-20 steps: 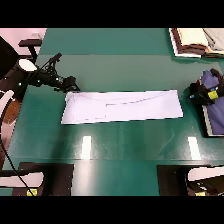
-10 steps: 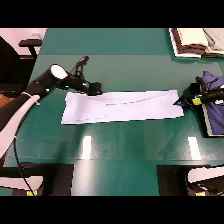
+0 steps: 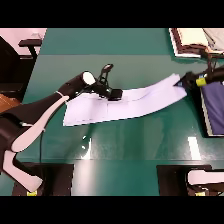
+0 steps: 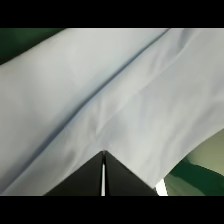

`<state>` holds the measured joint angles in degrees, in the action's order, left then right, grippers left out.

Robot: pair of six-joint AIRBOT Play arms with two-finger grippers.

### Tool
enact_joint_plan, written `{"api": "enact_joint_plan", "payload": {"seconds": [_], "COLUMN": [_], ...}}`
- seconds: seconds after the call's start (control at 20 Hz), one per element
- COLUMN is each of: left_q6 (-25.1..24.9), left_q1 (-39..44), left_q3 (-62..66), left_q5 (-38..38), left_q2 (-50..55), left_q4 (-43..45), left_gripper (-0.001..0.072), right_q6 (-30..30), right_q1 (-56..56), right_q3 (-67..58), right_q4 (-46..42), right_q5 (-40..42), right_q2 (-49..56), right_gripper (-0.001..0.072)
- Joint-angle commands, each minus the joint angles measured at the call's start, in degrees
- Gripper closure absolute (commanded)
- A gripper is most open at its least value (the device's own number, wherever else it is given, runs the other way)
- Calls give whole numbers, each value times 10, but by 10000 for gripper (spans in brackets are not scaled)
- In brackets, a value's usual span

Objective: Fold the shirts.

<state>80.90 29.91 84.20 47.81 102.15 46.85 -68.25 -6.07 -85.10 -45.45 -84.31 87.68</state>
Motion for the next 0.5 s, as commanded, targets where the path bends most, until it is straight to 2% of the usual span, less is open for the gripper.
{"api": "enact_joint_plan", "payload": {"seconds": [0.0,0.25,0.45], "left_q6": [23,31,29], "left_q1": [22,23,16], "left_q3": [54,69,97], "left_q5": [13,20,31], "left_q2": [59,81,78], "left_q4": [-2,-10,-7], "left_gripper": [687,688,687], "right_q6": [-28,-49,-49], "right_q1": [51,144,211], "right_q3": [-83,-166,-175], "right_q4": [54,54,54], "right_q5": [-14,-10,18], "right_q2": [-48,-65,-64], "right_gripper": [698,698,698]}}
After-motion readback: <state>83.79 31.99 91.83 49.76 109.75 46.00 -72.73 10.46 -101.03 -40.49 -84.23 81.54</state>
